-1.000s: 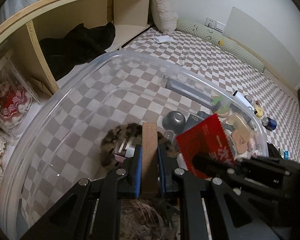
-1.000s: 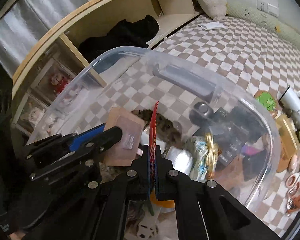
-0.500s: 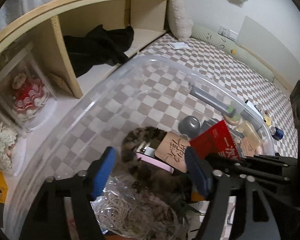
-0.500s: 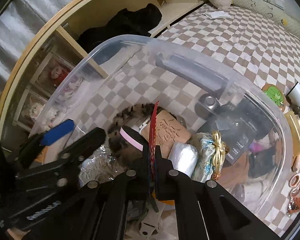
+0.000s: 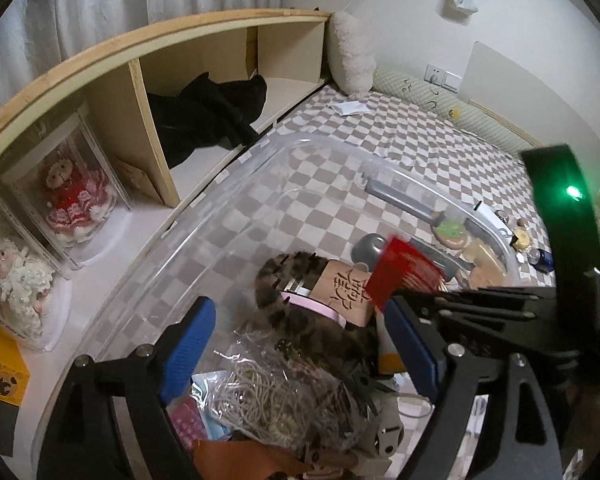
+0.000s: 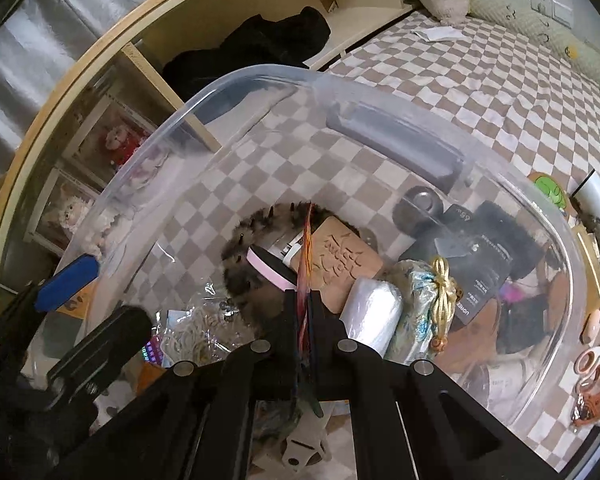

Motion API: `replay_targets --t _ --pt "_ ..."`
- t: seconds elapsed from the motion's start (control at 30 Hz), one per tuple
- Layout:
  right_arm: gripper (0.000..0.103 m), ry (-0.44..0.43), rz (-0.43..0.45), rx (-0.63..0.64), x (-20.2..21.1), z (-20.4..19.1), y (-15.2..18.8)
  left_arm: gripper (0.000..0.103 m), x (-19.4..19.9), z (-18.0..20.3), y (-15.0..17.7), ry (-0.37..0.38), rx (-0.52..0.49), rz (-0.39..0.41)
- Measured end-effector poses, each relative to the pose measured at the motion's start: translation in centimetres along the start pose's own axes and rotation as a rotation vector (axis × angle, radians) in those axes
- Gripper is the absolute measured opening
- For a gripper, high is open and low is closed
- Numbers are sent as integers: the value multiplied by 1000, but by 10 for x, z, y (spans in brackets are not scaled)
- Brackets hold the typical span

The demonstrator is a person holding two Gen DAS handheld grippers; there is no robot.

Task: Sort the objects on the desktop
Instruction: 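Open the right gripper over the bin while the left gripper releases the wooden tag, then withdraw both grippers from the bin back over the bed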

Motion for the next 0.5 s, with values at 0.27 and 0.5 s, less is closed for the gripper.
replay_targets --t 0.27,0.5 --pt "4 30 29 4 9 -5 -5 87 15 -5 0 -37 -27 45" --pt "97 162 90 20 25 9 -2 95 23 -9 -2 -80 -22 79"
Point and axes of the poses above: each gripper's, at about its wrist camera, not at the fingertips, and x roughly against the way its jaws point, z to its right, y to its underside, the point moved 10 cm from there along -x, roughly the way its jaws point, and after that the axes turned 7 degrees about -z, right-handed, at the moved point
